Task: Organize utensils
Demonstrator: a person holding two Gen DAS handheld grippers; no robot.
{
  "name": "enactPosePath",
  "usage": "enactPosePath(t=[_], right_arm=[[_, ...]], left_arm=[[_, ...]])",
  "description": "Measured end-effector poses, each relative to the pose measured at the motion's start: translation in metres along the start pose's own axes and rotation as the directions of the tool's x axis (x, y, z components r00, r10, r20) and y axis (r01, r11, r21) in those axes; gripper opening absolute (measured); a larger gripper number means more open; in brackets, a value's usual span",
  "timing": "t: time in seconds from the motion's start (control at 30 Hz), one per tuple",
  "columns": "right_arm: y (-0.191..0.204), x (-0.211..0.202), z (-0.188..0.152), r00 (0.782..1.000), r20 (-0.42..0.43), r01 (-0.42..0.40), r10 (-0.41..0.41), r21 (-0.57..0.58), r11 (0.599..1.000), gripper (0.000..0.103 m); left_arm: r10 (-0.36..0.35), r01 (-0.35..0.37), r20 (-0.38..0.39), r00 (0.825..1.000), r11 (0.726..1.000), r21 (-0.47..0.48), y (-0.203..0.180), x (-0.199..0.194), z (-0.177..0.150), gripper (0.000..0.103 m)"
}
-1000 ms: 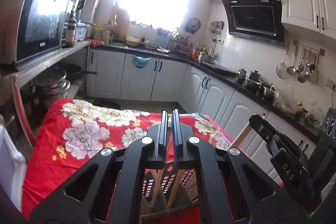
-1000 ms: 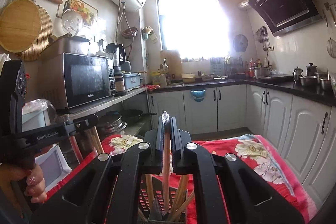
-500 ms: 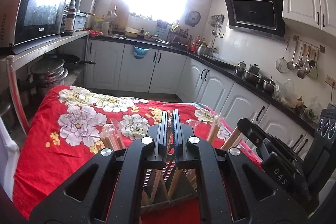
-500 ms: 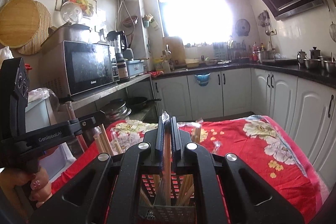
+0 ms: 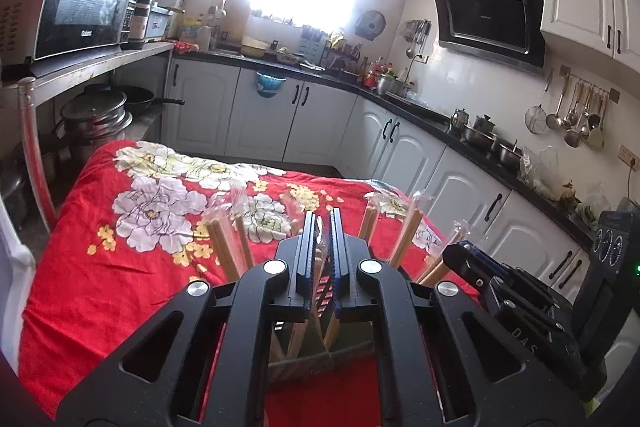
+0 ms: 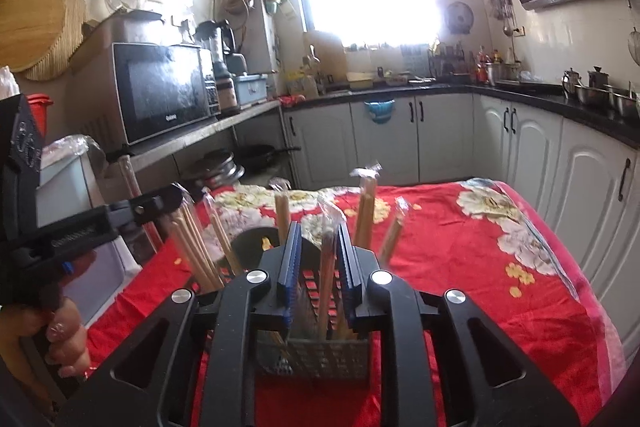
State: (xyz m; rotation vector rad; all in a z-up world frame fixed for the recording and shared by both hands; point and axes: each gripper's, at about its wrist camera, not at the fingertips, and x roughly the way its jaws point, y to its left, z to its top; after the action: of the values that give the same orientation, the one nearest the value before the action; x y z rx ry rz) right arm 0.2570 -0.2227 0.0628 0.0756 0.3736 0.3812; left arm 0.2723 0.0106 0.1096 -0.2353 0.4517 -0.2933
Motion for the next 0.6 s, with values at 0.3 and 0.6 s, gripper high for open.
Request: enactPosePath(t=[0.3, 0.6], right_arm=[[-0.005, -0.011, -0.01, 0.999, -0.026, 0.023, -0.023, 0.008, 1.0, 0.032], [-0.007, -0.027, -0.021, 0.998, -0.043, 0.036, -0.036, 0.003, 0.999, 0.039]], left_arm=[[-0.004, 0.003, -0.028, 1.0, 0.999, -0.034, 0.009, -0.013, -0.011, 0.034], [0.015, -0.018, -0.059, 0.998, 0.998, -0.053, 0.012, -0.028, -0.03, 0.049]])
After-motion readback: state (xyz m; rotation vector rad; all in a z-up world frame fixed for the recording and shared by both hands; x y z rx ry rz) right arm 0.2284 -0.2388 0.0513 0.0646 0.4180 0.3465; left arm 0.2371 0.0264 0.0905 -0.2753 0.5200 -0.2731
